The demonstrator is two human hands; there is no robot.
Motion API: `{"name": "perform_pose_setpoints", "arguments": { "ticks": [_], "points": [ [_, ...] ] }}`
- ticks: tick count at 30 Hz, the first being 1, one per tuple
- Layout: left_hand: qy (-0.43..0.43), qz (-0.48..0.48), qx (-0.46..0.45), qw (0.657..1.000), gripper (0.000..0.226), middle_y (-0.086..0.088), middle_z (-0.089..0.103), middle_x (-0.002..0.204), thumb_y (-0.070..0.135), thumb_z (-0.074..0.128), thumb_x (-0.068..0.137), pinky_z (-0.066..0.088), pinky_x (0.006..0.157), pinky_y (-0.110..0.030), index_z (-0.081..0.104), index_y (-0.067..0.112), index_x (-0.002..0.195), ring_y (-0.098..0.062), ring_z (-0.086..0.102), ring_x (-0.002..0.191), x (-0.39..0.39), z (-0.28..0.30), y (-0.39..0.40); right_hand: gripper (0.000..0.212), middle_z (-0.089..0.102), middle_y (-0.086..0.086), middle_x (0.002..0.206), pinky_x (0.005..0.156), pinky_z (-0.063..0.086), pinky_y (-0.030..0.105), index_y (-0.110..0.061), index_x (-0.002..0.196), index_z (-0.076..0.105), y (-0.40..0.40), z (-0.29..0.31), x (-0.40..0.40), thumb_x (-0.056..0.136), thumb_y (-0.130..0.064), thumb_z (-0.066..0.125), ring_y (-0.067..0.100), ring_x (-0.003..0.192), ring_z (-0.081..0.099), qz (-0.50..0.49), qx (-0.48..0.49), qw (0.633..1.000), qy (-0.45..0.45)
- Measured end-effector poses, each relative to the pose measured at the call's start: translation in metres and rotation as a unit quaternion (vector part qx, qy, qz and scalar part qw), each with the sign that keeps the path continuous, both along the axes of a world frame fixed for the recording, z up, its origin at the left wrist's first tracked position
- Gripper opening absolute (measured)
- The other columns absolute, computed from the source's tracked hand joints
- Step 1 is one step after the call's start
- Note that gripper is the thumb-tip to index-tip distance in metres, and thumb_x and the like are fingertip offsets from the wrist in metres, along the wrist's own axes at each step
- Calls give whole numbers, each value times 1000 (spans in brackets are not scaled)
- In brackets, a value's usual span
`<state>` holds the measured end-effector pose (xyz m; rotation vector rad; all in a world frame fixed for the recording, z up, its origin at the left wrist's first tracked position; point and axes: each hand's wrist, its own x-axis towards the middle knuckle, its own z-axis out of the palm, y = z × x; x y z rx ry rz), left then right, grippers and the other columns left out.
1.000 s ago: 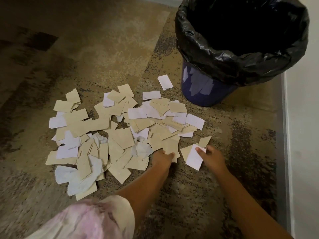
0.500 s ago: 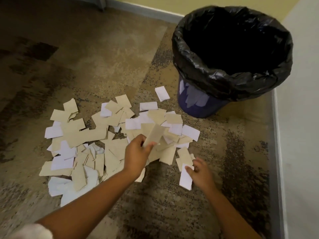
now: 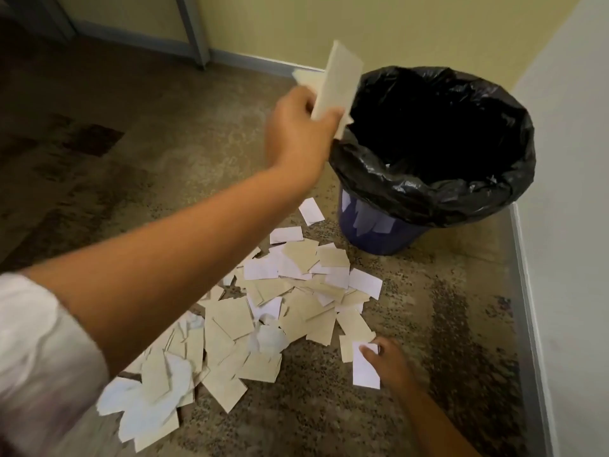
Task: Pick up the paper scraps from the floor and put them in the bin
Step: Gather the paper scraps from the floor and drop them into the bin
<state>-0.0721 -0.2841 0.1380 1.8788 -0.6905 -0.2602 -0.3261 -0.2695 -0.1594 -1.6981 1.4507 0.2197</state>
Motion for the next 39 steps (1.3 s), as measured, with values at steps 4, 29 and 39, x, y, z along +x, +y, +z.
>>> {"name": "perform_pose_setpoints", "arguments": {
  "ticks": [4,29,39],
  "points": [
    [46,-139,100,984,29,-3,60,90,32,67,84,43,66,-27,46,19,69,-23,57,84,-11,23,-53,34,57,10,108,75,37,22,-5,111,61,-4,-4,-2,90,-31,62,16,92,50,4,4,1000,-3],
    [238,128,300,915,47,-24,59,118,10,66,84,49,84,-42,47,10,127,-35,59,100,60,-195,243,40,61,10,115,66,58,25,-8,118,52,-140,284,96,87,-30,65,14,87,70,-304,31,801,-515],
    [289,272,402,826,70,-25,44,133,27,68,83,47,67,-43,32,1,136,-42,50,116,70,-262,329,37,62,1,105,60,59,24,-11,124,53,-7,206,94,90,-25,60,12,87,65,-207,23,929,-306]
  ]
}}
